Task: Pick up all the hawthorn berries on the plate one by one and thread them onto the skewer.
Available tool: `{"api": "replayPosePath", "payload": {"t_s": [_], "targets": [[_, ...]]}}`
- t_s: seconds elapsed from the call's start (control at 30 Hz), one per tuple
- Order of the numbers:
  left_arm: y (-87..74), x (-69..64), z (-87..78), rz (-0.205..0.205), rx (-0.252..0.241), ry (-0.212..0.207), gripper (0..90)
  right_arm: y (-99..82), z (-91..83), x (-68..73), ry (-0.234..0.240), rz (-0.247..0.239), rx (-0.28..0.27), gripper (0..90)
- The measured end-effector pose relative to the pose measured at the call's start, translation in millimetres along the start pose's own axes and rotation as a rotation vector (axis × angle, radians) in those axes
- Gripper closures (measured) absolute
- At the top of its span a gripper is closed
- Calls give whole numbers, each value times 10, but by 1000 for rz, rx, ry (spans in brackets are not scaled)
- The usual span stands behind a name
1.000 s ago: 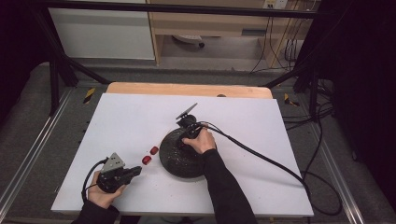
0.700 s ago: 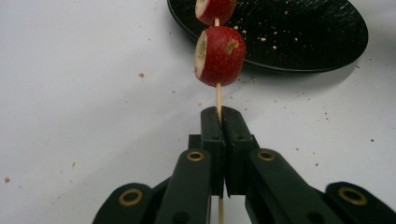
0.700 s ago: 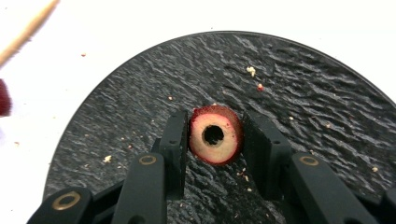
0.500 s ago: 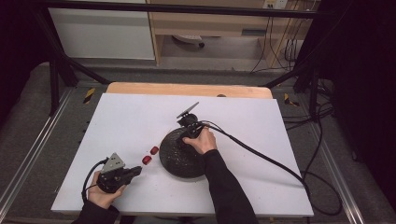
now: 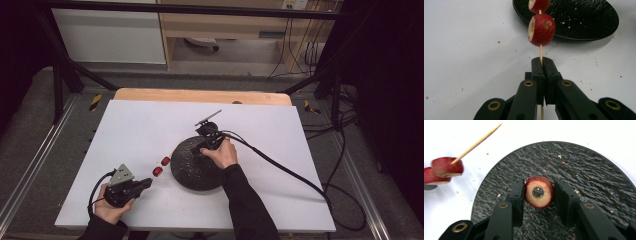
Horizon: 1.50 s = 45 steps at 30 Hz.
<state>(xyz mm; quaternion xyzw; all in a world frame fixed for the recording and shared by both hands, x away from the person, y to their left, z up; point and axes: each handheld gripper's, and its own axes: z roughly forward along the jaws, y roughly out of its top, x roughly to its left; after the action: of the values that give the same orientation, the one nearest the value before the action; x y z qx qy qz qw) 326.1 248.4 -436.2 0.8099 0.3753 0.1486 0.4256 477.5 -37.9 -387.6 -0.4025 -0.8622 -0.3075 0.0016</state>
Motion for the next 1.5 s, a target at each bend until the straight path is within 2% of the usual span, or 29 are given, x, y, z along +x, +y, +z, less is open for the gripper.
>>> {"api": "replayPosePath", "payload": {"t_s": [0.23, 0.43, 0.7, 0.97, 1.27, 1.5], "targets": [[2, -10, -2, 2, -4, 0, 885, -122, -92, -10, 39, 20, -69, 626], [2, -25, -3, 1, -6, -4, 886, -219, -141, -2, 61, 31, -105, 627], [9, -56, -7, 2, -15, -9, 885, -375, -213, 36, 105, 45, -207, 627], [11, -78, -7, -1, -22, -11, 886, -578, -217, 35, 151, 103, -339, 627], [12, -114, 2, -3, -24, -19, 886, -787, -194, -1, 180, 170, -460, 627], [12, -158, 26, -1, -24, -28, 886, -885, -200, -7, 200, 219, -559, 628]]}}
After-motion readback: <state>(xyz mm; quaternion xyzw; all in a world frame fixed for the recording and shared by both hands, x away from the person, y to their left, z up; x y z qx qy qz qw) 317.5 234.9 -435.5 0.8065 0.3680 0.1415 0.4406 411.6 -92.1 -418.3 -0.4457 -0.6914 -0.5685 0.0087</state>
